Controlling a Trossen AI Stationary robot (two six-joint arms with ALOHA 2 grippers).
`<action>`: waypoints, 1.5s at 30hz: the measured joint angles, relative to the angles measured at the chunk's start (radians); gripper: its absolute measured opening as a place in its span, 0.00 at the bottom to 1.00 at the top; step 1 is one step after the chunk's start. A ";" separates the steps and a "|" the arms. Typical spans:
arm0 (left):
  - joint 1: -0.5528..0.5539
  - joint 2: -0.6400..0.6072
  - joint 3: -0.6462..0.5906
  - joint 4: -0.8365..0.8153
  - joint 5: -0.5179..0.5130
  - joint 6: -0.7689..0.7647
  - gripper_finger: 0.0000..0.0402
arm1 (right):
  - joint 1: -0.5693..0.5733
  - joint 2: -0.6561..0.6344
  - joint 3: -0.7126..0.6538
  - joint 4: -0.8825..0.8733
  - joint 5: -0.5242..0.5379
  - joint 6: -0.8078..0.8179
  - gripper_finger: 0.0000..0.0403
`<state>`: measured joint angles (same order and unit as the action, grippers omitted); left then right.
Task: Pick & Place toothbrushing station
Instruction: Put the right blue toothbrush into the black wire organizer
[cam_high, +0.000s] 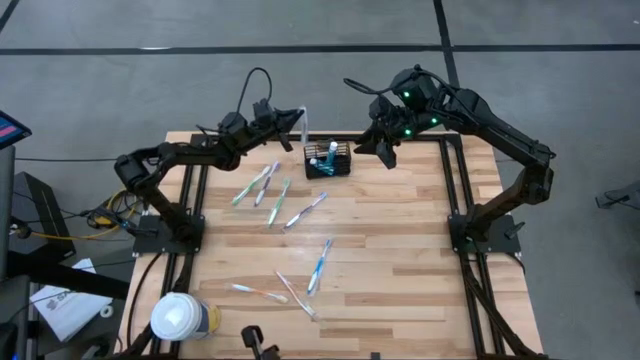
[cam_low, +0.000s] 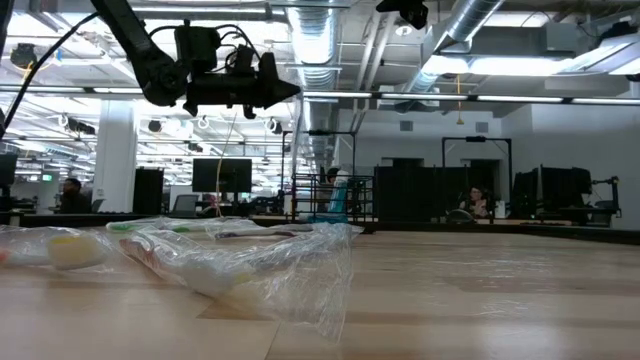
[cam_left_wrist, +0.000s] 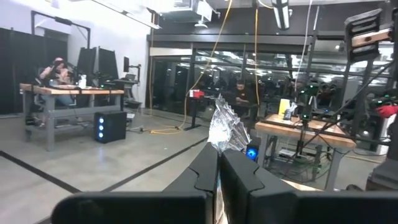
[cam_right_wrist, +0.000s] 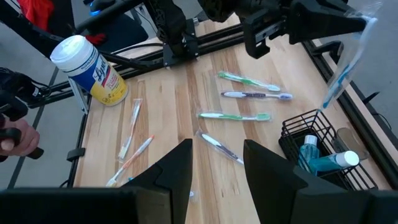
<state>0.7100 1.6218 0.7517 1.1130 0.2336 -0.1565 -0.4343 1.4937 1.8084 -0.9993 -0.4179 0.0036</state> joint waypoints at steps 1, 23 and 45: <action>0.002 0.000 0.000 0.000 0.003 0.000 0.00 | 0.000 0.000 0.000 0.000 0.000 0.000 0.33; -0.050 0.076 0.001 0.040 0.008 0.001 0.00 | 0.002 0.000 0.000 0.013 0.000 0.016 0.33; -0.041 0.193 0.001 0.080 0.063 0.041 0.00 | 0.002 0.000 0.000 0.012 0.000 0.014 0.33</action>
<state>0.6689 1.8149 0.7525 1.1931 0.2962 -0.1158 -0.4324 1.4937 1.8084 -0.9874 -0.4179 0.0177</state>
